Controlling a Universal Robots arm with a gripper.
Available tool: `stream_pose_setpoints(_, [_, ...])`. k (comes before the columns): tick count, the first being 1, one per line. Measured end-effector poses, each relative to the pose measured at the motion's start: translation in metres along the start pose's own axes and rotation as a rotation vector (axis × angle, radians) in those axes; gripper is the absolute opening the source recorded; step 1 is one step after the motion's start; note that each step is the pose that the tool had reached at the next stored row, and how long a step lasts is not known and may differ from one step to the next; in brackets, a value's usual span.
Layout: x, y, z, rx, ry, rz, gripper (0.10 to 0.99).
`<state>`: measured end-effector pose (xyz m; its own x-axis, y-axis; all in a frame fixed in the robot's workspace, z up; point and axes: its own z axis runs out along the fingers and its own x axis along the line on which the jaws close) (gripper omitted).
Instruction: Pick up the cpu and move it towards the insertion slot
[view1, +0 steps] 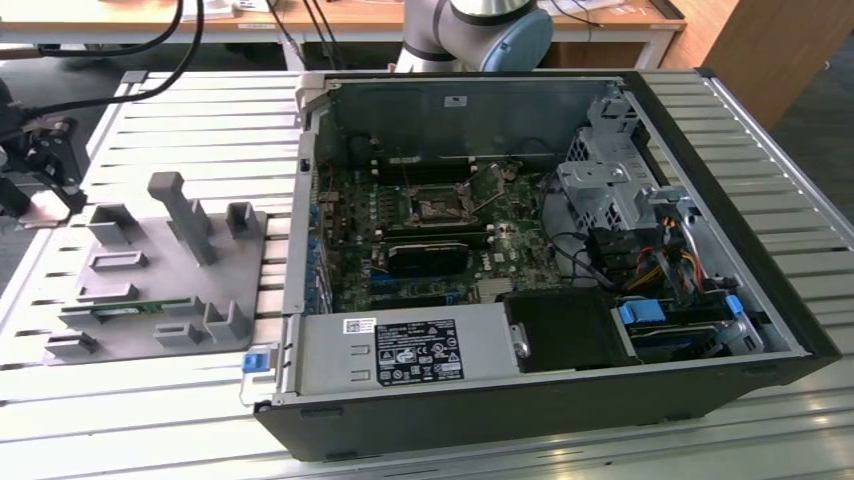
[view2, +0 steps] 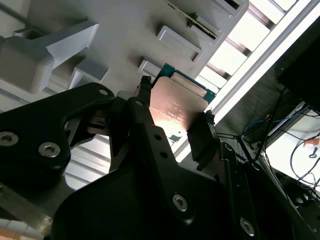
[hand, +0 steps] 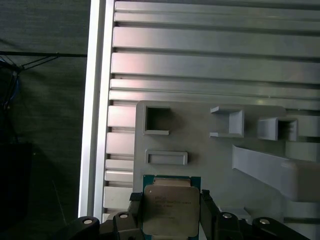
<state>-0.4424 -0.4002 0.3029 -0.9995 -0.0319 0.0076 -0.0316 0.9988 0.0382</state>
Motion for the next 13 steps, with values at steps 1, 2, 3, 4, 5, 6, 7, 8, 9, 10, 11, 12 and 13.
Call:
stream_pose_setpoints(1, [0.0, 0.0, -0.0002, 0.0, 0.0, 0.0, 0.545])
stream_pose_setpoints(2, [0.0, 0.0, -0.0005, 0.0, 0.0, 0.0, 0.545])
stream_pose_setpoints(3, [0.0, 0.0, -0.0007, 0.0, 0.0, 0.0, 0.545])
stream_pose_setpoints(4, [0.0, 0.0, -0.001, 0.0, 0.0, 0.0, 0.545])
stream_pose_setpoints(5, [0.0, 0.0001, -0.0012, 0.0, 0.0, 0.0, 0.545])
stream_pose_setpoints(6, [0.0, 0.0001, -0.0014, 0.0, 0.0, 0.0, 0.545])
stream_pose_setpoints(7, [0.0, 0.0001, -0.0017, 0.0, 0.0, 0.0, 0.545])
stream_pose_setpoints(8, [0.0, 0.0001, -0.0019, 0.0, 0.0001, 0.0, 0.545])
stream_pose_setpoints(9, [0.0, 0.0001, -0.0021, 0.0, 0.0, 0.0, 0.545])
stream_pose_setpoints(10, [0.0, 0.0001, -0.0023, 0.0, 0.0, 0.0, 0.545])
stream_pose_setpoints(11, [0.0, 0.0001, -0.0027, 0.0, 0.0, 0.0, 0.545])
stream_pose_setpoints(12, [0.0001, 0.0001, -0.0033, 0.0, 0.0003, 0.0, 0.545])
stream_pose_setpoints(13, [0.0001, 0.0001, -0.0039, 0.0, 0.0002, 0.0, 0.545])
